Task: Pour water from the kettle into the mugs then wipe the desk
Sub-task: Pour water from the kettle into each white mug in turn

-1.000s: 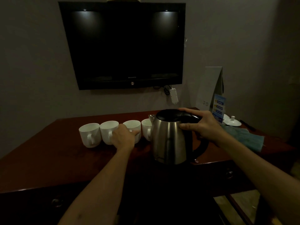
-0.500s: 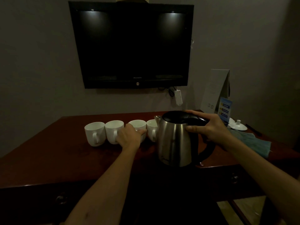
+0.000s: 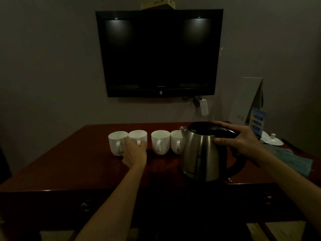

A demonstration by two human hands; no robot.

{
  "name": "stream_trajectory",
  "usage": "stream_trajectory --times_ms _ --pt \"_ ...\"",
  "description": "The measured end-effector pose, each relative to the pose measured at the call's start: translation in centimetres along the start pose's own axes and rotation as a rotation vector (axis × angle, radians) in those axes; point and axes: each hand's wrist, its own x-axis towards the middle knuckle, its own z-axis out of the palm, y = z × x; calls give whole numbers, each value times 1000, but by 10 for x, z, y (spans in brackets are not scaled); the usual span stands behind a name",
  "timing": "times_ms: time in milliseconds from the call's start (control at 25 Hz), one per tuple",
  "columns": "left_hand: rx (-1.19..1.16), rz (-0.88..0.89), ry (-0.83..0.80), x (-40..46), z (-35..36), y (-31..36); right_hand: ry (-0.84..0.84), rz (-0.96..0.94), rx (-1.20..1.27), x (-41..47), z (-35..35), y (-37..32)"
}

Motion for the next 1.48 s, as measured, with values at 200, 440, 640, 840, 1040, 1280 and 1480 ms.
stream_trajectory --times_ms 200,440,640,840,1040,1280,1480 --pt "-40 -46 -70 -1 5 3 -3 2 -6 -2 1 -2" --pt "70 52 -113 1 -12 -19 -32 31 40 0 -1 3" --pt "227 182 -301 9 -39 -25 -30 38 22 2 -1 3" --pt "268 243 -431 8 -48 -21 -36 45 25 2 -3 5" --pt "300 276 -455 -1 -57 -19 -40 39 34 2 -4 6" --pt "326 344 -529 -12 -49 -23 -90 55 -2 5 -9 5" --pt "298 397 -520 -22 -31 -21 -174 56 -139 15 -20 -13"
